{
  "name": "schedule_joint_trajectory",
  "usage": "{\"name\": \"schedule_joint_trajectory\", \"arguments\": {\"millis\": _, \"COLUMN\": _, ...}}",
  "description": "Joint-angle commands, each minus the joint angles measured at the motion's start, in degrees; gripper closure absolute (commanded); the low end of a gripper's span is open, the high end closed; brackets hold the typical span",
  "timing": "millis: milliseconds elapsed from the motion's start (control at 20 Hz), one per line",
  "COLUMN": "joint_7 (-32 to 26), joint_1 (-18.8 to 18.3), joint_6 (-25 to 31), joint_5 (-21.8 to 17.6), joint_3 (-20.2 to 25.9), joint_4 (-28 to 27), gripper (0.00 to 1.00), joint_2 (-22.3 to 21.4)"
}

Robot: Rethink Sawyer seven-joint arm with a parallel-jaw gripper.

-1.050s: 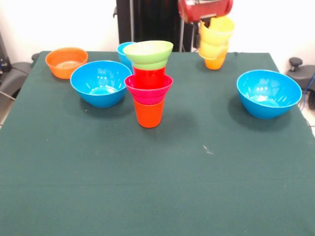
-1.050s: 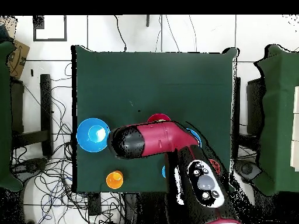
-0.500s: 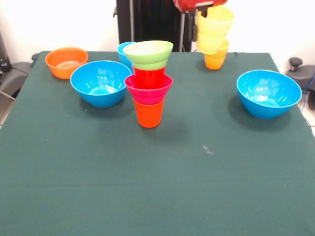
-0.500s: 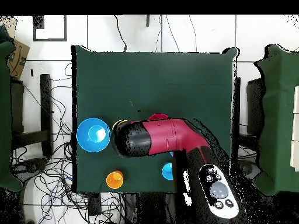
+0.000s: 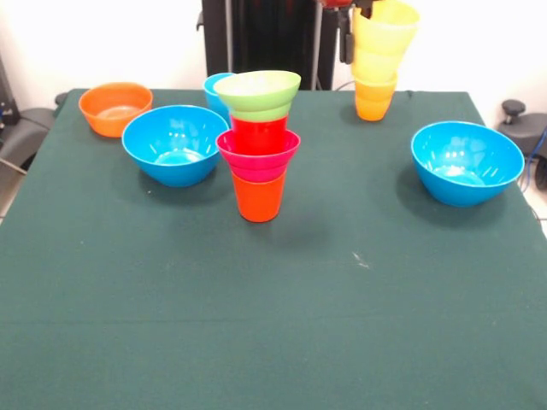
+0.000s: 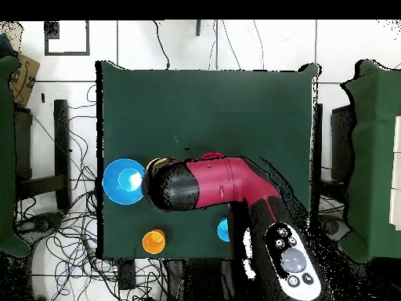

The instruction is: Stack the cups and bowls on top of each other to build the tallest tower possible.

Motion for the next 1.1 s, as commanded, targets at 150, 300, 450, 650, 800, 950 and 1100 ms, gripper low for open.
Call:
{"name": "schedule_joint_trajectory", "arguments": {"millis": 150, "joint_7": -7.4, "joint_1": -2.4, "joint_6": 9.1, "joint_5": -0.2, "joint_3": 3.5, "joint_4": 1.4, "gripper": 1.00, "joint_2": -3.8}}
{"name": "schedule_joint_trajectory", "arguments": {"millis": 300, "joint_7": -8.2, "joint_1": -3.4, "joint_6": 9.4, "joint_5": -0.9, "joint_3": 4.1, "joint_4": 1.8, "gripper": 1.00, "joint_2": -4.3}}
{"name": "schedule_joint_trajectory", "arguments": {"millis": 450, "joint_7": -9.1, "joint_1": -4.7, "joint_6": 10.0, "joint_5": -0.7, "joint_3": 5.2, "joint_4": 2.4, "gripper": 1.00, "joint_2": -4.8}}
{"name": "schedule_joint_trajectory", "arguments": {"millis": 650, "joint_7": -10.0, "joint_1": -6.5, "joint_6": 10.3, "joint_5": -0.7, "joint_3": 6.7, "joint_4": 3.0, "gripper": 1.00, "joint_2": -5.3}}
{"name": "schedule_joint_trajectory", "arguments": {"millis": 800, "joint_7": -10.3, "joint_1": -7.6, "joint_6": 9.9, "joint_5": -1.0, "joint_3": 7.7, "joint_4": 3.6, "gripper": 1.00, "joint_2": -5.2}}
{"name": "schedule_joint_trajectory", "arguments": {"millis": 950, "joint_7": -9.8, "joint_1": -8.1, "joint_6": 9.5, "joint_5": -1.8, "joint_3": 8.4, "joint_4": 3.8, "gripper": 1.00, "joint_2": -4.8}}
{"name": "schedule_joint_trajectory", "arguments": {"millis": 1100, "joint_7": -10.1, "joint_1": -9.1, "joint_6": 9.2, "joint_5": -2.5, "joint_3": 9.1, "joint_4": 4.1, "gripper": 1.00, "joint_2": -4.5}}
